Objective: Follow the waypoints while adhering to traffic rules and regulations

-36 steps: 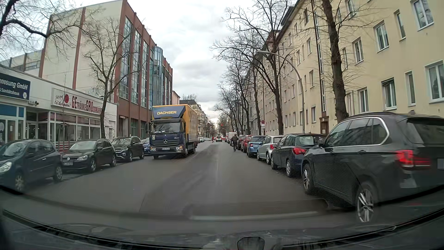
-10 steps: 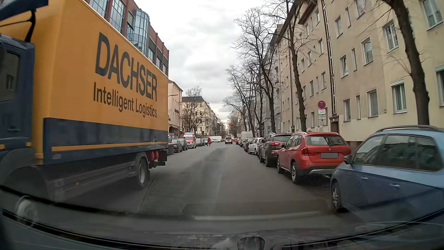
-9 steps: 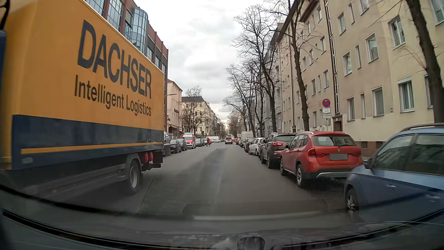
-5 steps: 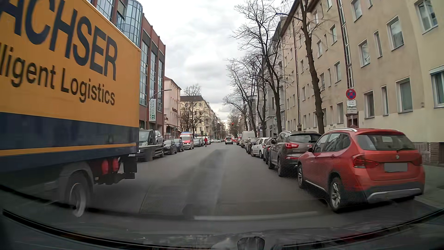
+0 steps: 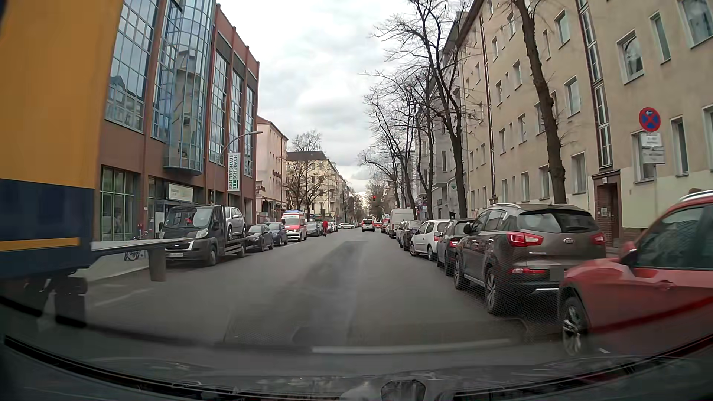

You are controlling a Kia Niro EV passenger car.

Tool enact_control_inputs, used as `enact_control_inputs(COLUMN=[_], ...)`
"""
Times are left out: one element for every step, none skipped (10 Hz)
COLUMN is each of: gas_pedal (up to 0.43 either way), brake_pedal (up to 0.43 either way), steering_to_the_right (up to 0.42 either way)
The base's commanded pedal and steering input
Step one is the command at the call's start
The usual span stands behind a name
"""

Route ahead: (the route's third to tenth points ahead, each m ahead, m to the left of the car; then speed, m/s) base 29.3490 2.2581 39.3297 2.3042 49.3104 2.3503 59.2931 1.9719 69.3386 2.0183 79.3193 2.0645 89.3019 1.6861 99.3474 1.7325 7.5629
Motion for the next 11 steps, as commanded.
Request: enact_control_inputs(gas_pedal=[0.067, 0.059, 0.059, 0.059, 0.047, 0.039, 0.028, 0.028, 0.028, 0.028, 0.028], brake_pedal=[0.012, 0.012, 0.012, 0.012, 0.012, 0.012, 0.012, 0.012, 0.012, 0.012, 0.012], steering_to_the_right=[-0.003, -0.004, -0.003, -0.003, -0.003, -0.004, -0.004, -0.004, -0.003, -0.004, -0.004])
